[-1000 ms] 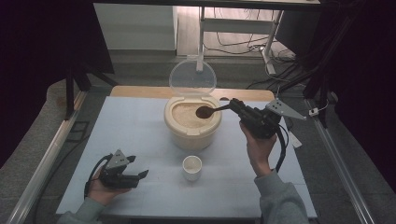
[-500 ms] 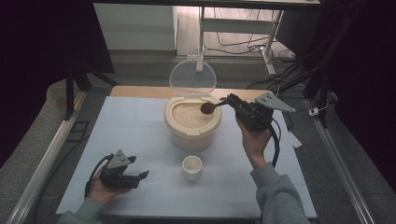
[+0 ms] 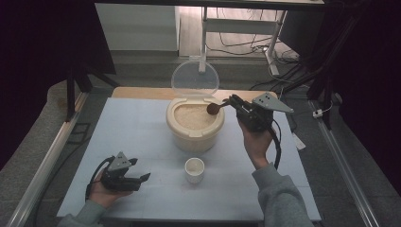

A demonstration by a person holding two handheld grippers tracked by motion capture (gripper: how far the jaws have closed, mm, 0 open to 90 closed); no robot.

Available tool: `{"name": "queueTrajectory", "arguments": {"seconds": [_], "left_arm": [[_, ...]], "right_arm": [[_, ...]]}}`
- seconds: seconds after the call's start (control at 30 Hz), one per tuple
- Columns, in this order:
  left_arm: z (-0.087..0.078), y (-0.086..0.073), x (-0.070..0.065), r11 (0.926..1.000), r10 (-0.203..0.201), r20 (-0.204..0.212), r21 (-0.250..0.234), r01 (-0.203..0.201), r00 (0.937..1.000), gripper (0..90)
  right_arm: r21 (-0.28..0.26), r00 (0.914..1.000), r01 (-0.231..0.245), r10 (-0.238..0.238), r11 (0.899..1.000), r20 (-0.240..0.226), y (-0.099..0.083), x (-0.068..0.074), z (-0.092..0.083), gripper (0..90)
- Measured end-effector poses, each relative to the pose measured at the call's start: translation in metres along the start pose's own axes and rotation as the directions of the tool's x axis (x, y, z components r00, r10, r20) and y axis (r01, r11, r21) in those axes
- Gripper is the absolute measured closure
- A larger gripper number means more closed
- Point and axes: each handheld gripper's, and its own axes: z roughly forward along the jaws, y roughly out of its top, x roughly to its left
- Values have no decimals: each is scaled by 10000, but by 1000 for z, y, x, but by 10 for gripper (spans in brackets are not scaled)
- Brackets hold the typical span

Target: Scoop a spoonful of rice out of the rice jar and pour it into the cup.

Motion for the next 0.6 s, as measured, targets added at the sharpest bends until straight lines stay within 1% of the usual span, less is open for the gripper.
{"name": "queueTrajectory", "arguments": {"seconds": [0.2,0.23,0.37,0.47,0.53,0.6], "left_arm": [[0,0,0,10000,28,-25,14,-28,10000,241],[0,0,0,10000,24,-22,10,-24,10000,241],[1,0,1,10000,8,-5,17,-8,10000,240],[0,0,1,10000,14,-2,1,-14,10000,240],[0,0,1,10000,24,1,1,-24,10000,240],[0,0,0,10000,11,-2,0,-11,10000,240]], "right_arm": [[191,10000,29,-30,9998,82,-1,0,3,833],[264,9999,54,-58,9996,150,-1,1,5,833],[493,9998,125,-131,9987,114,-2,4,12,833],[631,10000,-54,57,9980,-47,-4,5,16,834],[705,9992,-359,370,9969,-145,-6,4,19,834],[746,9980,-559,578,9956,-243,-8,3,20,834]]}}
